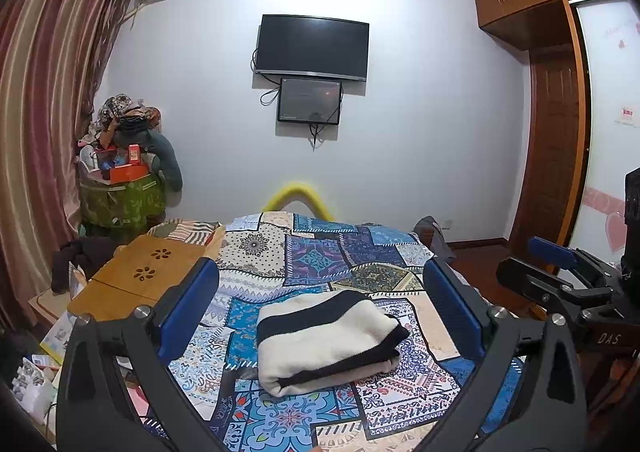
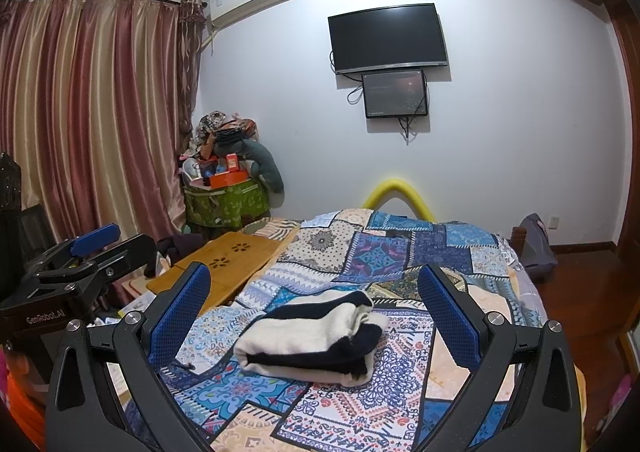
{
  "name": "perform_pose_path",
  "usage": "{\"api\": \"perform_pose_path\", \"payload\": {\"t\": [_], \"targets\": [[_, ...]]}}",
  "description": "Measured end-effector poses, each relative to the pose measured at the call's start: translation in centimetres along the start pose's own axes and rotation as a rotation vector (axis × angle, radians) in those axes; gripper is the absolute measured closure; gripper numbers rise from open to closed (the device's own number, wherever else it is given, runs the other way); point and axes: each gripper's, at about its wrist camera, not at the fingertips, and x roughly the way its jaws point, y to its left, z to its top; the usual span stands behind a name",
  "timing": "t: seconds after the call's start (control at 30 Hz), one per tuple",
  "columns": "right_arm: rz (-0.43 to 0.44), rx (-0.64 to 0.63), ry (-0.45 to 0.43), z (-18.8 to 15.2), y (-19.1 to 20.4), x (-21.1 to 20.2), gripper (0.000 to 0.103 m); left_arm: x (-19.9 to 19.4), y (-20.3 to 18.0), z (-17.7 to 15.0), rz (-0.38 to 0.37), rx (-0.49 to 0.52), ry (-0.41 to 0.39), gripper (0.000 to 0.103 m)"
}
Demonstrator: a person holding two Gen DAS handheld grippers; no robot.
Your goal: Fold small clothes
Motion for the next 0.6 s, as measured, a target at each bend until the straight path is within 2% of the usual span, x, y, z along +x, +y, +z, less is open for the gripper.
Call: {"api": "perform_pose_path", "payload": {"t": [0.6], "targets": [[-0.009,0.018,-0.003,0.01,-0.52,0.10,0.000,0.29,-0.47,-0.18,-0.020,0.009,0.021,0.000]]}}
